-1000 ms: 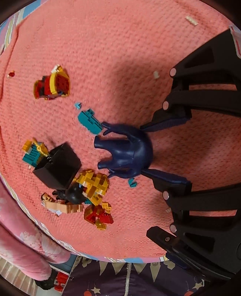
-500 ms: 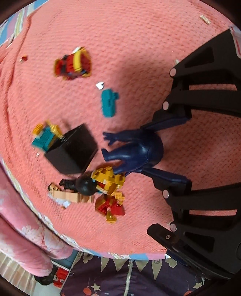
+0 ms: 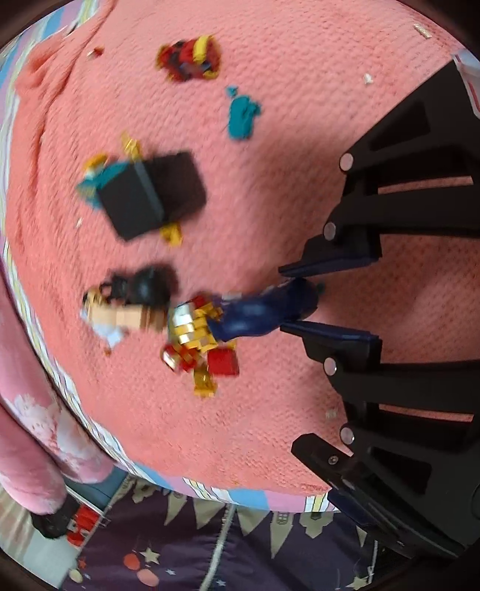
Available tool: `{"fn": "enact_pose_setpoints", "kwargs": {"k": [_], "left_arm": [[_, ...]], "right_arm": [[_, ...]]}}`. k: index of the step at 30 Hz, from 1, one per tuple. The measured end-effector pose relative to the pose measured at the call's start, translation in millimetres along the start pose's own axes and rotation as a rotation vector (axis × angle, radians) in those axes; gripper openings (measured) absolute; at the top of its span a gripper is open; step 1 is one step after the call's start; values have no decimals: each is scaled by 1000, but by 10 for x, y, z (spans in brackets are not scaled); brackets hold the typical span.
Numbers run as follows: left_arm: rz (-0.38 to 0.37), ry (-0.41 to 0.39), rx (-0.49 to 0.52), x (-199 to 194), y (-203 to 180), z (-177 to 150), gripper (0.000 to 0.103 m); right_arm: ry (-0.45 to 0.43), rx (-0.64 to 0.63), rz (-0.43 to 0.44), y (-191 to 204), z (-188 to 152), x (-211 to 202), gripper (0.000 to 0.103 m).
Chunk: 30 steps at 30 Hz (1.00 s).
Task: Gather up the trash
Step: 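Lift the navy animal off the blanket with the right tool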
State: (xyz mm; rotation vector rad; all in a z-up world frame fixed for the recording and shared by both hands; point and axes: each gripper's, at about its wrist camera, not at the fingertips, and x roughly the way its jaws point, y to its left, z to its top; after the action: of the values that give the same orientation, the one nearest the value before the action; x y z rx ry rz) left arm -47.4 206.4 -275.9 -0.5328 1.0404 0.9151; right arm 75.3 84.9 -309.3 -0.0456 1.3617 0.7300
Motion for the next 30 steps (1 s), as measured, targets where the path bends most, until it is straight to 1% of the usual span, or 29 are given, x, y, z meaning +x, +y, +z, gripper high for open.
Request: {"fn": "enact_pose_setpoints", "kwargs": {"k": [7,12,15,17,19,23,27,30], "left_arm": [[24,4,-66,70,287,115,91],[25,2,-92,93,382,167,91],[19,2,-96,97,396,192,91],[19,-1,-100,91,399,209,91],[15,-4,-104,83,414,218,91],[5,-12,-102,35,421,202,91],[-10,-26,-93,-61,405,189,91],[-28,-36,-77,-170,353,154,91]], "right_arm": [[11,-80,-9,359,96,159,24],[6,-115,-28,475,143,233,24],[31,-112,-54,498,195,297,26],[15,-126,-55,519,201,284,26],[10,-131,-47,553,219,278,22],[4,-137,-52,567,201,227,21],[-10,-130,-47,555,169,108,20],[-17,-108,-48,481,122,-59,20]]}}
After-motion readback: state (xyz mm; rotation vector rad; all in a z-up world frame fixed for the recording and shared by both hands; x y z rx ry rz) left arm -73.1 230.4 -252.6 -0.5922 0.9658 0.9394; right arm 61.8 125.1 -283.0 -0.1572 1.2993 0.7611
